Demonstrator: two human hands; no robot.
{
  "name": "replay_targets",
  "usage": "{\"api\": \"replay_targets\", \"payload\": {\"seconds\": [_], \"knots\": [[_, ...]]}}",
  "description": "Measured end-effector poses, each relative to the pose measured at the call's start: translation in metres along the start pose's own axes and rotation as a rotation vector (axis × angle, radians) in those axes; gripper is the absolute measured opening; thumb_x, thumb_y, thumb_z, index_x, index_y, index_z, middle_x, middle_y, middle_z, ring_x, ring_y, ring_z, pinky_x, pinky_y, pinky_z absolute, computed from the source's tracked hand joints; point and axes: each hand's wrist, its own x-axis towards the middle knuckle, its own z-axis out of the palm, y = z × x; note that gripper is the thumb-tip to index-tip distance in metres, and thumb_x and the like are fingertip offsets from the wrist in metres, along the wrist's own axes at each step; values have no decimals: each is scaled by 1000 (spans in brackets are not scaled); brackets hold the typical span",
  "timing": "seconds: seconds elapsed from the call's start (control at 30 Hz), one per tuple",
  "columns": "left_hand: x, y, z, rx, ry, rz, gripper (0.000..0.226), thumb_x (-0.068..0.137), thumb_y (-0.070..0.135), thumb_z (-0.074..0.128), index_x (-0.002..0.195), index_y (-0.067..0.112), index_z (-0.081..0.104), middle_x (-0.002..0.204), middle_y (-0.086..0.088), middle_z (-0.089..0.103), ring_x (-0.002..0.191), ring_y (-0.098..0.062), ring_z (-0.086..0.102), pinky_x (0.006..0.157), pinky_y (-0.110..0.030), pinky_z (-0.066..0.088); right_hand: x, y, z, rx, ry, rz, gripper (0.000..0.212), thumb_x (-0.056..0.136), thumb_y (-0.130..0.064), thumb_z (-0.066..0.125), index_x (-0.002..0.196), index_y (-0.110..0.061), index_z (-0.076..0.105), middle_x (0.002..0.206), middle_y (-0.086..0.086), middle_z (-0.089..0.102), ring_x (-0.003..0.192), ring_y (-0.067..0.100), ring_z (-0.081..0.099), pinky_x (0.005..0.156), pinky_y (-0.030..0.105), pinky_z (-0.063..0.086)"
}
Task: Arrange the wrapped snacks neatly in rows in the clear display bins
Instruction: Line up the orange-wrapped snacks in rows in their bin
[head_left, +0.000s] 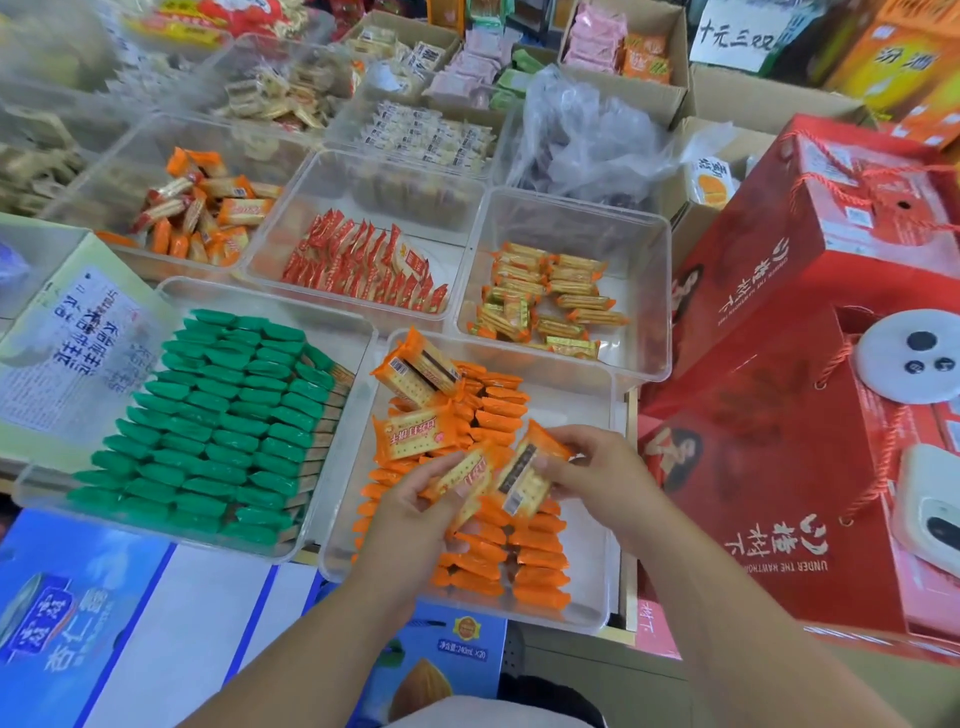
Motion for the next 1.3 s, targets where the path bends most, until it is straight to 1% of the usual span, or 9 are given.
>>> {"api": "replay_targets", "payload": {"seconds": [0.17,0.33,0.47,0.67,0.77,0.9,1.03,1.17,1.3], "knots": [[2,-5,-18,-38,102,-22,33,97,16,67,111,45,73,104,5,76,82,-32,75,61,-36,60,14,10,-10,-441,336,-184,28,89,-11,68,99,-35,59,95,-14,64,83,-4,60,62,10,42],[-5,-9,-30,-28,137,-29,35,97,16,67,110,48,73,104,9,76,83,-31,76,66,-41,60,28,30,7,-961,102,-182,27,90,-5,57,107,-26,57,102,1,60,89,22,61,73,37,51],[-11,-9,-34,-25,141,-32,35,97,18,67,110,50,72,105,10,76,84,-29,76,65,-39,60,33,39,23,-1196,-116,-72,28,92,-5,49,116,-17,54,102,9,60,88,28,60,66,32,42],[-13,-6,-31,2,82,-47,37,101,14,60,114,47,73,108,9,75,87,-32,75,68,-42,59,28,25,27,-1160,-91,-74,33,95,-16,51,126,-16,62,123,8,63,112,26,57,91,37,50],[-11,-2,-25,37,-10,-33,37,102,15,57,115,47,72,111,7,74,89,-31,75,68,-36,59,13,6,31,-605,-23,-71,28,100,-32,52,124,-27,66,125,-8,66,119,15,58,96,34,49],[-5,1,-13,140,-122,3,39,103,22,57,123,56,63,115,8,72,96,-24,73,79,-40,59,-4,-6,39,-26,-309,87,20,98,-34,63,116,-29,66,105,-6,73,99,14,70,78,37,61],[9,7,-11,397,-131,91,56,95,47,64,139,67,35,133,30,52,112,4,58,84,-27,51,2,-6,28,-185,-37,-67,12,95,-19,67,105,-25,65,96,-1,70,88,15,68,73,39,60],[39,22,-19,776,158,306,60,92,39,71,146,33,44,140,8,50,126,-15,49,102,-41,46,17,3,8,-628,269,-291,18,93,-14,65,107,-26,64,101,-4,66,95,15,60,78,30,49],[69,43,-27,1139,255,429,61,84,36,77,137,20,51,132,-4,50,120,-27,48,99,-41,44,26,16,8,-1044,147,-300,40,95,0,52,131,-17,60,121,5,61,115,26,50,91,37,47]]}}
